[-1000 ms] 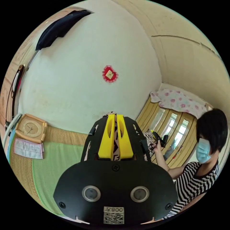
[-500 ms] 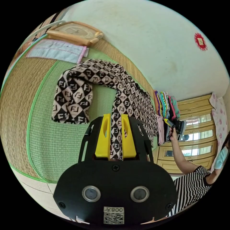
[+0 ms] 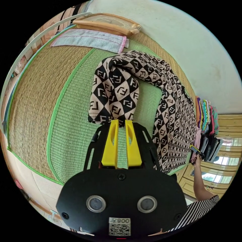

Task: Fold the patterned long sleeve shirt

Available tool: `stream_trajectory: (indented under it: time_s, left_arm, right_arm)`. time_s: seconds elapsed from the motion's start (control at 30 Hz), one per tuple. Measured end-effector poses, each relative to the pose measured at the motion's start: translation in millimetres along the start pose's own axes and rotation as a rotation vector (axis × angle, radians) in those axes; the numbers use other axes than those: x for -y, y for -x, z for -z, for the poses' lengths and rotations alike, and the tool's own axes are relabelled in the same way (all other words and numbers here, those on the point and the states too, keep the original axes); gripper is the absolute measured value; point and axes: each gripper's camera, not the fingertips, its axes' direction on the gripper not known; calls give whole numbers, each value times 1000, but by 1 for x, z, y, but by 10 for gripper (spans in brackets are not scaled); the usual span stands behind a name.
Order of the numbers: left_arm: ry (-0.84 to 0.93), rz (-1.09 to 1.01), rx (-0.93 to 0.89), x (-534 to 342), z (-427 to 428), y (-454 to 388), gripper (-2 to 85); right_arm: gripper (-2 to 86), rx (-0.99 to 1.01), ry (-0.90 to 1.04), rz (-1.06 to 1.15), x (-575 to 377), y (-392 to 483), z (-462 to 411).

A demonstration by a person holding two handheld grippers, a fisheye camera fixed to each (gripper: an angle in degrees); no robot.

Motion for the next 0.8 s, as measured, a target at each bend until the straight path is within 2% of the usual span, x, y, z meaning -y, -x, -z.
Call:
stream_trajectory:
  time_s: [0.07, 0.2, 0.3, 0.37, 0.47, 0.53, 0.7, 0.8]
  left_arm:
    - [20, -8, 35, 16, 1, -7, 17]
    - [-29, -7, 46, 39, 24, -7, 7]
    - [-141, 11, 80, 61, 67, 3, 8]
    - [-253, 29, 72, 75, 106, 14, 15]
    - [-310, -25, -33, 83, 125, 14, 47]
    - [-271, -92, -116, 82, 115, 5, 71]
    - [12, -224, -266, 55, 36, -28, 99]
    - [160, -234, -282, 36, -1, -37, 106]
  right_arm:
    - [23, -39, 31, 6, 3, -17, -12]
    - [12, -152, 57, 61, 3, -48, -5]
    - [13, -391, 21, 94, 8, -93, 41]
    - [22, -519, -33, 25, 18, -153, 92]
    - [50, -415, -95, -112, 18, -232, 138]
    - [69, -331, -130, -158, 4, -260, 138]
    - [108, 24, -100, -92, -68, -253, 41]
    - [117, 159, 41, -9, -120, -217, -48]
